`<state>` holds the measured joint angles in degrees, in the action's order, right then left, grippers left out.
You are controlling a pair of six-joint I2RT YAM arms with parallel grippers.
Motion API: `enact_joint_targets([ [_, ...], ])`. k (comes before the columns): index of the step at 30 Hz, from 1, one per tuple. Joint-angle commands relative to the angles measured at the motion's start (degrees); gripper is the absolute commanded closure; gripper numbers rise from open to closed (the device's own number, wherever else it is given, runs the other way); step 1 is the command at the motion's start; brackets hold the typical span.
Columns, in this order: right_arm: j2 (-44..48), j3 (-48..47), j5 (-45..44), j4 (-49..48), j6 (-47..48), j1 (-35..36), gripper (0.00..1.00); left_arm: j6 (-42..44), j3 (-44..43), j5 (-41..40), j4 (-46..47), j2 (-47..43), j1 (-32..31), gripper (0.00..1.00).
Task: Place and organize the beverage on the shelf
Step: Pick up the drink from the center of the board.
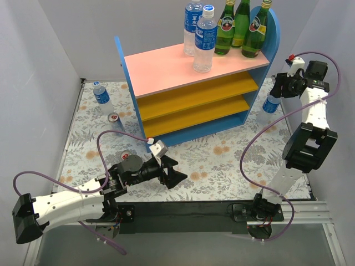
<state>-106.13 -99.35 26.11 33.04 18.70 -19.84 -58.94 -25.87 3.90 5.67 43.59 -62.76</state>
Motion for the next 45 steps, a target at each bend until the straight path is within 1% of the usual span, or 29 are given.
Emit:
enact_joint_targets([
  [1,-1.4,-2.3,0.4,-0.3,0.4,0.1,0.39,0.0,-1.4,0.8,1.3,-0.1,-0.1,0.23],
  [2,-1.5,-2.0,0.3,-0.3,0.3,0.1,0.43,0.0,-1.6,0.8,1.3,-0.1,-0.1,0.23],
  [7,-1.3,-1.2,0.8,-0.3,1.0,0.1,0.55,-0.2,-1.6,1.1,1.3,-0.3,-0.1,0.23],
  [8,-1.2,-1.2,1.0,-0.2,1.2,0.1,0.66,-0.1,-1.7,1.3,1.4,-0.2,-0.1,0.23],
  [10,-0.2,-0.9,1.0,-0.2,2.0,0.1,0.91,0.7,-2.0,1.6,1.6,0.0,-0.1,0.23],
  [11,0.5,0.0,1.0,-0.2,2.2,0.1,0.99,1.1,-2.0,1.8,1.8,0.2,-0.1,0.23],
  [14,5.7,3.3,1.0,-0.3,4.7,0.1,0.99,3.6,-1.8,2.2,4.3,0.8,-0.1,0.23],
  [15,7.3,5.9,1.2,-0.4,5.5,0.1,0.99,4.5,-1.6,2.4,5.3,1.6,-0.1,0.23],
  [16,10.9,7.6,1.4,-0.4,7.1,0.1,0.99,5.3,-1.2,2.6,8.1,1.9,-0.1,0.23],
  [18,14.6,12.1,2.5,-0.3,8.5,0.1,0.99,8.5,-0.6,3.7,11.4,3.3,-0.1,0.22],
  [19,18.4,13.6,2.8,-0.1,9.1,0.1,0.99,9.5,0.0,4.1,15.1,5.2,-0.1,0.22],
  [20,20.2,15.0,3.2,0.5,10.2,0.1,0.99,12.4,0.2,5.1,17.1,6.5,-0.1,0.22],
  [22,25.3,18.9,5.1,1.9,11.7,0.2,0.99,14.6,0.1,5.9,22.2,10.4,-0.1,0.22],
  [25,31.5,24.0,7.2,5.4,14.6,1.1,0.99,18.1,-1.0,6.9,27.4,15.1,-0.1,0.20],
  [27,34.4,26.2,7.8,7.6,15.8,2.0,0.99,19.5,-3.0,7.3,29.2,20.2,-0.1,0.20],
  [30,41.0,30.1,9.3,10.0,16.4,4.6,0.99,20.5,-5.9,7.7,32.7,26.9,-0.2,0.20],
  [36,48.5,35.1,13.3,12.3,15.2,14.1,0.99,19.2,-10.0,7.7,42.3,39.0,-0.1,0.20],
  [37,48.9,35.4,13.8,12.3,15.0,16.7,0.99,19.0,-10.6,7.5,44.3,40.3,-0.1,0.20],
  [39,49.5,35.4,15.5,12.2,14.9,19.1,0.99,18.9,-11.7,6.2,46.1,42.8,-0.1,0.20],
  [40,49.4,35.2,15.9,12.1,14.7,22.1,0.99,18.9,-12.9,6.0,47.5,44.9,-0.1,0.20],
  [42,48.4,34.0,15.8,12.0,14.2,24.8,0.99,19.1,-14.3,5.4,48.5,47.0,-0.1,0.20],
  [43,47.9,33.4,15.6,12.0,13.9,27.5,0.99,19.2,-15.7,5.2,48.7,48.9,-0.1,0.20],
  [45,46.8,32.3,15.8,12.1,13.2,29.6,0.99,19.7,-17.3,4.3,48.5,50.4,-0.1,0.20],
])
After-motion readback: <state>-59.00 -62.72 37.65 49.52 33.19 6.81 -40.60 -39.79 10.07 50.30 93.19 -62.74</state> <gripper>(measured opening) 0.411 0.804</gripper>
